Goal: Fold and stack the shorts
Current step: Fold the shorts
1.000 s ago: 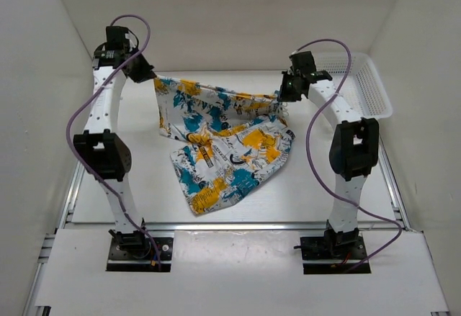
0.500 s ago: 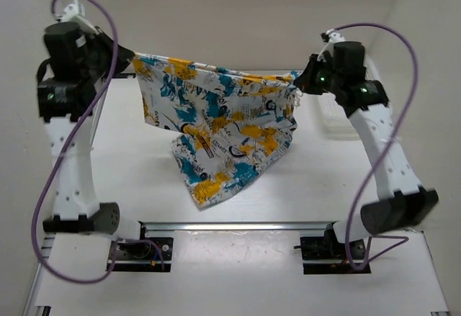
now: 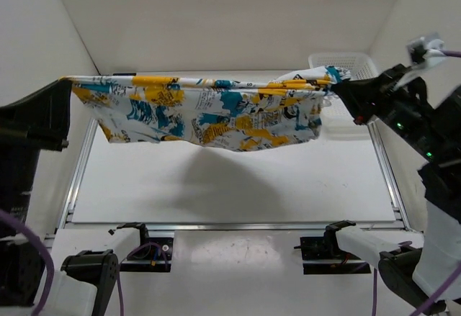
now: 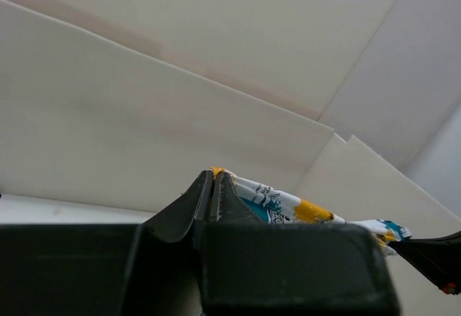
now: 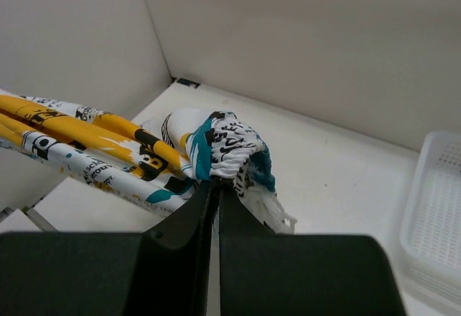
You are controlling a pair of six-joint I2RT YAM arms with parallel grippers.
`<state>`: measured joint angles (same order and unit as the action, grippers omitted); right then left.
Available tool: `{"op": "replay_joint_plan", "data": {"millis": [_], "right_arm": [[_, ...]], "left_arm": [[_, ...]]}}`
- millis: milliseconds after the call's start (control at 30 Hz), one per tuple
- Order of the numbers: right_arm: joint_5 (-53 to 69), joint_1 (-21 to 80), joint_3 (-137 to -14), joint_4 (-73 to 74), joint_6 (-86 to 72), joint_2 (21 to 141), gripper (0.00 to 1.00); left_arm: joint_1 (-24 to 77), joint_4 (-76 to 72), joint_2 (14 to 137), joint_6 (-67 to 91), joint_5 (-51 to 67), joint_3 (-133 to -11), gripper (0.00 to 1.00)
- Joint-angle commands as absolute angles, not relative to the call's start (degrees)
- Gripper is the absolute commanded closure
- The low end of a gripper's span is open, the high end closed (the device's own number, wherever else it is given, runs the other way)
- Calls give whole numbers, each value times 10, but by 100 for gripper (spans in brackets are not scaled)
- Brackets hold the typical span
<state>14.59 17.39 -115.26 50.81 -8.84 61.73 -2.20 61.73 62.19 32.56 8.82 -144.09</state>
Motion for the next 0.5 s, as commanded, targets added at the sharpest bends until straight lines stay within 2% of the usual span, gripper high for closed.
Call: {"op": "replay_joint_plan", "data": {"millis": [0, 133, 467], "right_arm": [[49, 160, -1193, 589, -56, 606, 100], [43, 160, -1249, 606, -62, 606, 100], [-97, 160, -1241, 613, -67, 650, 100]], "left_arm": [[-39, 609, 624, 312, -39, -1464, 90], [-39, 609, 624, 301, -45, -1487, 90], [-39, 589, 692, 282, -50, -1470, 90]]}}
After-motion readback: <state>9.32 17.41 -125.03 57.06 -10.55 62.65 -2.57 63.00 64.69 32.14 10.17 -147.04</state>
